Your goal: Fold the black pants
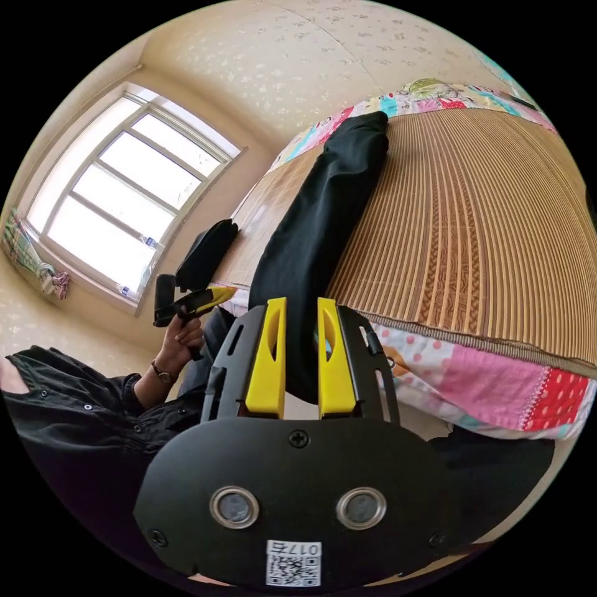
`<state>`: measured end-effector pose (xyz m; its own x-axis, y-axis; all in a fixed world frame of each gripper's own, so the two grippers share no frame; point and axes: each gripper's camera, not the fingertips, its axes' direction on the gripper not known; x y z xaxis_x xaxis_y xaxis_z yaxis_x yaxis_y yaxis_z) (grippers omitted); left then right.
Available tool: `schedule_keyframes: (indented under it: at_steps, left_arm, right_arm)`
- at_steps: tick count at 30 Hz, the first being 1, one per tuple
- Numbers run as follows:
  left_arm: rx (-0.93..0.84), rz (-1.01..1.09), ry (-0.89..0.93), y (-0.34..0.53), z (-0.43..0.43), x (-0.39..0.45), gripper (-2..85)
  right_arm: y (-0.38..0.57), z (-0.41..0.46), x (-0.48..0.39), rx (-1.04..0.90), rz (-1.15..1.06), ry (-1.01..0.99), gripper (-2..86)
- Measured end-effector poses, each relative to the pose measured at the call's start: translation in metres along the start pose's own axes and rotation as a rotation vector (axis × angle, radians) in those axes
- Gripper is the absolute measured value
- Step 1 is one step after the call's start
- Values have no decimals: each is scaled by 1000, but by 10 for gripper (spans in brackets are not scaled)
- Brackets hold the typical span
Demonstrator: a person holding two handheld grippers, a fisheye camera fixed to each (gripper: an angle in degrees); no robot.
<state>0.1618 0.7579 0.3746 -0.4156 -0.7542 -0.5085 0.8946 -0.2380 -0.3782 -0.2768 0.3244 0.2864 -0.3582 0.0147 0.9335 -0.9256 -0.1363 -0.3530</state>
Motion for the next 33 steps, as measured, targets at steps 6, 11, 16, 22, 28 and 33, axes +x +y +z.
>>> schedule_keyframes:
  at_steps: [6, 11, 16, 22, 28, 33]
  left_arm:
    - [-211, -95, 57, -51, 76, -39, 79]
    - [-163, -35, -45, -4, 64, -12, 58]
    - [-360, -27, -53, 39, 73, -11, 56]
    - [-185, -11, 30, 63, 37, -37, 81]
    - [-118, 13, 51, 55, 47, -76, 122]
    - [-168, -25, 158, 77, 60, -117, 113]
  right_arm:
    - [-49, 42, 39, -166, 91, -133, 89]
    - [-19, 30, 20, -148, 64, -105, 48]
    - [13, 29, 7, -330, 12, -113, 44]
    - [12, -16, 21, -160, 38, -197, 79]
    - [-20, -29, 50, -66, 92, -239, 117]
    - [-18, -26, 49, -52, 126, -340, 120]
